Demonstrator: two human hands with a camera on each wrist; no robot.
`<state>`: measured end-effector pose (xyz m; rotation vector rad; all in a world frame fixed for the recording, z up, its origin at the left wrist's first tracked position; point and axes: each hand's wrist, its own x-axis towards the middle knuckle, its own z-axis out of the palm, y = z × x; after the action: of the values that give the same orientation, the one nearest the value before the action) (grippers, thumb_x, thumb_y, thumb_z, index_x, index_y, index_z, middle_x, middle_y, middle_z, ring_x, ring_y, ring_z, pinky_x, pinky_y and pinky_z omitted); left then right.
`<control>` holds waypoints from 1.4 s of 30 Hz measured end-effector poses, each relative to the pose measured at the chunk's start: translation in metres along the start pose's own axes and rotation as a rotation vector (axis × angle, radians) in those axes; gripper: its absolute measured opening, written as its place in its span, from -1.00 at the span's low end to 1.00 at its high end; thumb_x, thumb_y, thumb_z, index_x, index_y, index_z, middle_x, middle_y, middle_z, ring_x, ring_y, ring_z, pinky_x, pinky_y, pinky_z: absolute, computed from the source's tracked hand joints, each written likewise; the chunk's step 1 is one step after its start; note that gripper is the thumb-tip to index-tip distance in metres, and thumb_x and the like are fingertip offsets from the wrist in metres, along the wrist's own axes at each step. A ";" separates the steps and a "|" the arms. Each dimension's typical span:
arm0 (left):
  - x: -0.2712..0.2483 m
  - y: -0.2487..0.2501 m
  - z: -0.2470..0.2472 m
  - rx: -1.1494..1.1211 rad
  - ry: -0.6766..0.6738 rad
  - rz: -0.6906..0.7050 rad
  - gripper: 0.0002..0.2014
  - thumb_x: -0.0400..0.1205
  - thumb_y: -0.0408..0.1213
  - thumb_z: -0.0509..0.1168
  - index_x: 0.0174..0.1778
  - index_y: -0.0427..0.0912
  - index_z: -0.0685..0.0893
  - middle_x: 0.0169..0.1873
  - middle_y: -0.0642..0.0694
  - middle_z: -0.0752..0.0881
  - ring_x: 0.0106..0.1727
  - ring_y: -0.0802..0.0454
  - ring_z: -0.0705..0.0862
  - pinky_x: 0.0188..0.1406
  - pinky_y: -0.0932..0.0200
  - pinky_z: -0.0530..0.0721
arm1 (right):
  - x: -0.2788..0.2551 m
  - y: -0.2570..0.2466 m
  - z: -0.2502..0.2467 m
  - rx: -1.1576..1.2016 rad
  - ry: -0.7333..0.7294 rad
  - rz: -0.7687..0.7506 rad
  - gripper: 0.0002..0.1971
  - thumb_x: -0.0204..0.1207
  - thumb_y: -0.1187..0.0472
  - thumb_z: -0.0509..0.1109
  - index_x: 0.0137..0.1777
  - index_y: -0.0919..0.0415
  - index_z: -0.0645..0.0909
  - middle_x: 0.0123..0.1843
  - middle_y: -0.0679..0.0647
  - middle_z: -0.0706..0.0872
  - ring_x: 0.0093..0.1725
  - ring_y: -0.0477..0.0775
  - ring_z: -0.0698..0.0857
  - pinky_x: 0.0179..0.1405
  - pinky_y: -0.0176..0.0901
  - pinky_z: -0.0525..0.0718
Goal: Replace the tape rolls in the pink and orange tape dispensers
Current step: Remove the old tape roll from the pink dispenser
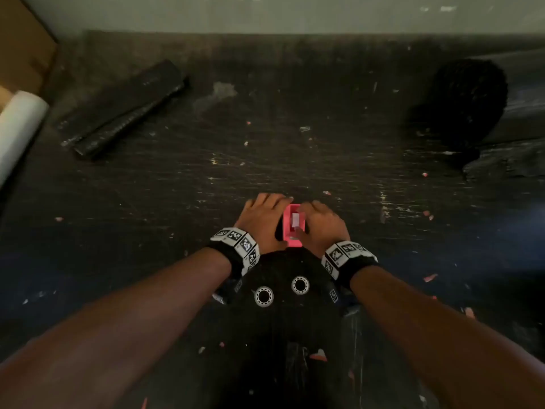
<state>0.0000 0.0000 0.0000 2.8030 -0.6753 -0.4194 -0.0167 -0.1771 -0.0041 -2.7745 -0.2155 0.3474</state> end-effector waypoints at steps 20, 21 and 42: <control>0.022 0.002 0.022 0.010 -0.046 0.006 0.00 0.32 0.31 0.55 0.64 -0.04 0.39 0.53 -0.01 0.54 0.58 -0.09 0.42 0.54 -0.14 0.35 | 0.016 0.012 0.007 0.111 -0.060 -0.013 -0.62 0.51 0.03 0.51 0.29 0.09 0.61 0.23 0.05 0.60 0.15 0.16 0.71 0.01 -0.05 0.62; 0.022 0.003 0.022 0.022 -0.046 0.004 -0.01 0.33 0.32 0.54 0.63 -0.03 0.40 0.53 0.00 0.55 0.58 -0.08 0.42 0.53 -0.14 0.36 | 0.015 0.012 0.006 0.136 -0.046 -0.017 -0.68 0.53 0.04 0.49 0.24 0.08 0.62 0.20 0.04 0.61 0.12 0.16 0.71 -0.01 -0.07 0.58; -0.061 0.027 0.020 -1.462 0.068 -0.398 -0.70 0.78 -0.41 0.26 0.40 -0.24 0.73 0.22 -0.23 0.84 0.16 -0.08 0.86 0.07 0.22 0.80 | -0.058 0.001 -0.003 0.631 0.127 -0.117 -0.59 0.43 0.32 0.62 0.28 0.10 0.72 0.19 -0.04 0.76 0.12 -0.13 0.78 0.13 -0.11 0.82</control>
<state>-0.0698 0.0024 0.0030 1.4815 0.2313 -0.5516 -0.0712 -0.1904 0.0109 -2.1406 -0.1946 0.1685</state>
